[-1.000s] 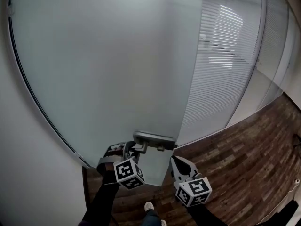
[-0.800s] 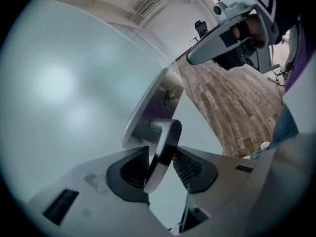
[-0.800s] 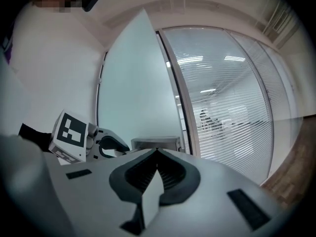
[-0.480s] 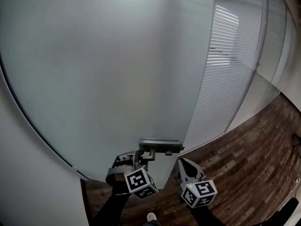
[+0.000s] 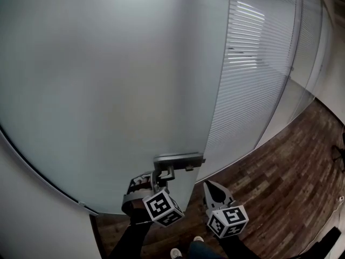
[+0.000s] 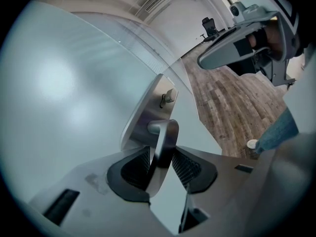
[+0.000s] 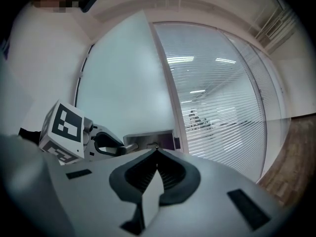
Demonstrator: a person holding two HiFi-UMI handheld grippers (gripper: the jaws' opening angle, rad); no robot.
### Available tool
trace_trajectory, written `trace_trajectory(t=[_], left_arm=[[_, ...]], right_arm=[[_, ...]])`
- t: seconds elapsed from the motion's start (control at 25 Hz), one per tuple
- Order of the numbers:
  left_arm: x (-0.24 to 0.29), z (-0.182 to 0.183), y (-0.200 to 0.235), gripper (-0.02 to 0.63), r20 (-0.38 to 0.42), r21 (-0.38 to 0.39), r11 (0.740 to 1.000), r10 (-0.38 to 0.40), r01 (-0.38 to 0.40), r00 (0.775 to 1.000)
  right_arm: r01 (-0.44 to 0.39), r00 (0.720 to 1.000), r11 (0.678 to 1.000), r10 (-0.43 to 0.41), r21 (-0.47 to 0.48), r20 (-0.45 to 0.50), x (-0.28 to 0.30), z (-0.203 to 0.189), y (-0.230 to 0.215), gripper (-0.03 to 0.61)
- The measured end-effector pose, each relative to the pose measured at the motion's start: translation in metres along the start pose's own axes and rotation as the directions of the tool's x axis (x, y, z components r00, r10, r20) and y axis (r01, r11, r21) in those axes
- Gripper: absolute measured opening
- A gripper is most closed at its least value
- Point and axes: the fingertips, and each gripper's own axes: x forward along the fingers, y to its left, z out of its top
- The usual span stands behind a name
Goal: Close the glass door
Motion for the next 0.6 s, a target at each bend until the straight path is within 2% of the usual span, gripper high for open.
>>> trace_trajectory(t=[0.36,0.6], left_arm=[[0.043,0.006,0.021,0.141,-0.055,-0.041,0.998,0.053,-0.055,0.997],[0.077,0.009,0.057,0.141,-0.109,-0.078,0.994,0.07,-0.079,0.992]], right_arm=[[-0.095,0.995,0.995,0.095,-0.023,-0.011,0.052,0.004,-0.04,-0.009],[-0.168,0.985,0.985,0.168,-0.029,-0.028,0.106,0.024,-0.065,-0.009]])
